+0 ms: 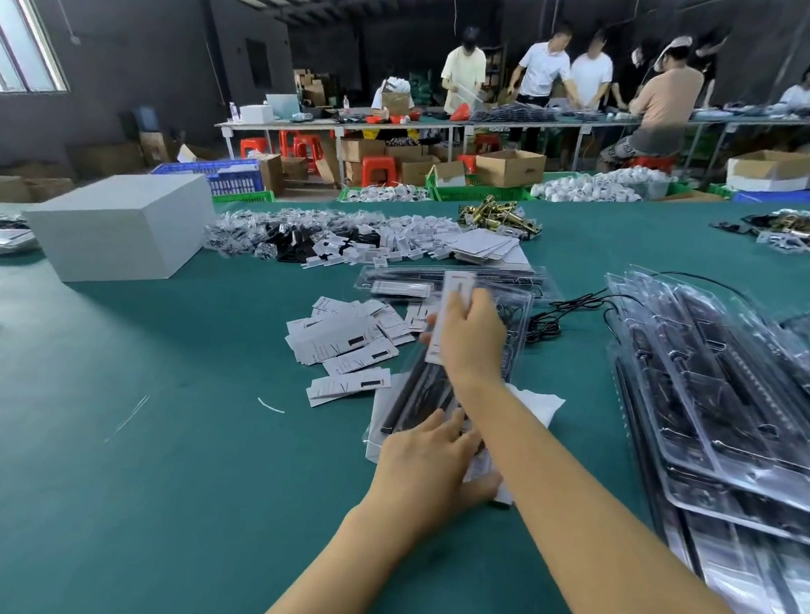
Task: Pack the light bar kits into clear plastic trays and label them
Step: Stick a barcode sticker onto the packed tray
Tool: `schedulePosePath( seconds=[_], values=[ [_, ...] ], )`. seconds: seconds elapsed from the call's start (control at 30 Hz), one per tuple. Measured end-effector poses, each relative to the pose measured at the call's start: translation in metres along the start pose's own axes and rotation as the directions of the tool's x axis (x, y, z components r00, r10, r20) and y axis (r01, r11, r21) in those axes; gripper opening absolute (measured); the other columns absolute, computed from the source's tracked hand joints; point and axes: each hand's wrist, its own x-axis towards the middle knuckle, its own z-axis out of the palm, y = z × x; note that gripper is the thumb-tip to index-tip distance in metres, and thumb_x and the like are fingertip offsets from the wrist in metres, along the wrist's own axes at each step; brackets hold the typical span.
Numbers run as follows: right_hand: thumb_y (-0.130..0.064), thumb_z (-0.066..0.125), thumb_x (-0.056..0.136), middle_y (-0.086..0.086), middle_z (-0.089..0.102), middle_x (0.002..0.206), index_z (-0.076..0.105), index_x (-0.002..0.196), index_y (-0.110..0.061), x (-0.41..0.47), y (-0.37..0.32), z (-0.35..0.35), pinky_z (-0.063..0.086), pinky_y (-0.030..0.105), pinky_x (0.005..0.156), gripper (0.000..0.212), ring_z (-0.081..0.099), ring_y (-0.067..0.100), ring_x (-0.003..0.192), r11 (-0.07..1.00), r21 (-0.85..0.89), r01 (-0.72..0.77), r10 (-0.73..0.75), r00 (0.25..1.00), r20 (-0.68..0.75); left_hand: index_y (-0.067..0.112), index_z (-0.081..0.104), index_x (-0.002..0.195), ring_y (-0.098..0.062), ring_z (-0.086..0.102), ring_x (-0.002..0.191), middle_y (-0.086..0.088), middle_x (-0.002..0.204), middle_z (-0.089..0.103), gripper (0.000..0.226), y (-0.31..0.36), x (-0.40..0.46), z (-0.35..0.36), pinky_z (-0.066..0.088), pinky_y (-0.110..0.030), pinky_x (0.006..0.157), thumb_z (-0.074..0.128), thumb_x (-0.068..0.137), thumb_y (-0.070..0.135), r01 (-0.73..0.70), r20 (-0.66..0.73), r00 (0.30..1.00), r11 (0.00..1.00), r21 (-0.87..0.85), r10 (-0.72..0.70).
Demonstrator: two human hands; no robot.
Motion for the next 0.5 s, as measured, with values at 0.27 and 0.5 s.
schedulePosePath(
  seconds=[0.27, 0.5],
  values=[
    [-0.02, 0.035, 0.102, 0.011, 0.055, 0.083, 0.04, 0.082, -0.014, -0.022, 0.043, -0.071, 0.054, 0.036, 0.05, 0.021, 0.065, 0.028, 0.064, 0.931, 0.131, -0.339, 0.355, 0.926, -0.125, 0.012, 0.077, 0.097, -0.018, 0.072, 0.086, -0.008, 0.098, 0.075, 0.048, 0.007, -0.002, 0.002, 0.056, -0.025, 0.051, 0.08, 0.063, 0.046, 0.023, 0.158, 0.986, 0.973, 0.23, -0.061],
    [-0.005, 0.041, 0.086, 0.008, 0.044, 0.071, 0.037, 0.071, -0.012, -0.036, 0.07, -0.071, 0.038, 0.033, 0.062, 0.016, 0.044, 0.023, 0.07, 0.907, 0.106, -0.408, 0.415, 0.908, -0.058, 0.013, 0.076, 0.073, -0.02, 0.071, 0.068, -0.01, 0.085, 0.075, 0.03, 0.014, -0.001, 0.004, 0.05, -0.021, 0.044, 0.081, 0.055, 0.035, 0.013, 0.183, 0.981, 0.961, 0.276, -0.066]
  ],
)
